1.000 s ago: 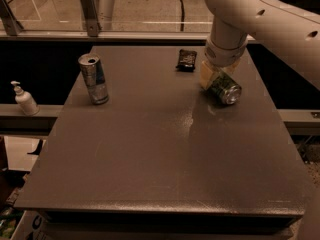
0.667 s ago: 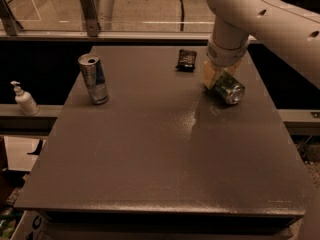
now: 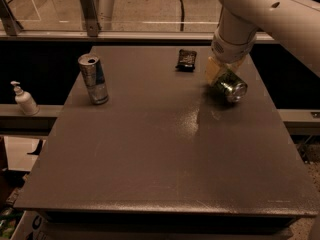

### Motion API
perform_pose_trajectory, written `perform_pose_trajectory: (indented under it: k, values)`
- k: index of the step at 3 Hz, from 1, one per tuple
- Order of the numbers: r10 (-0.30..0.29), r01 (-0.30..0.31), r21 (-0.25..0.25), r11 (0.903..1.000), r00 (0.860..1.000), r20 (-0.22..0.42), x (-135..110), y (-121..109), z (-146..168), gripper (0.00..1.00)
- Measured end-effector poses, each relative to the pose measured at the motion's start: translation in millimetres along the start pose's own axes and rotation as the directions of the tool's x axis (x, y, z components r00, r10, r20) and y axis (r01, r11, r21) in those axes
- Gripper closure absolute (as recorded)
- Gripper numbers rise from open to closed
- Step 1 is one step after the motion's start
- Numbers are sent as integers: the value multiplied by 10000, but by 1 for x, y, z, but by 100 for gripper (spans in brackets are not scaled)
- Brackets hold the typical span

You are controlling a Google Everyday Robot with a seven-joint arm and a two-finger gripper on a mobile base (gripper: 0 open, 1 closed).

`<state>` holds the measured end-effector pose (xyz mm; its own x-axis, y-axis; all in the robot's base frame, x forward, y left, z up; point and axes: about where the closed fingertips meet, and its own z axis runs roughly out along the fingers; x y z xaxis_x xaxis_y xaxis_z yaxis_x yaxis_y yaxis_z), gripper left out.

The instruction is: Place green can upright

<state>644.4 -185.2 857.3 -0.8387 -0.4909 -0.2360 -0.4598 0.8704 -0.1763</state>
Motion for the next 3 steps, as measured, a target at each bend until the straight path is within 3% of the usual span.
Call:
perform_pose_trajectory:
  k: [1,2,3]
  values:
    - [-474,543,-644,9964,9934,1044,-10,8,-23,100]
    - [-1300,1683,-1358,9763,9585,2538,-19,25,-44,100]
    - [-1904,2879,-1831,9400,8879,4189,-27,41,-62,100]
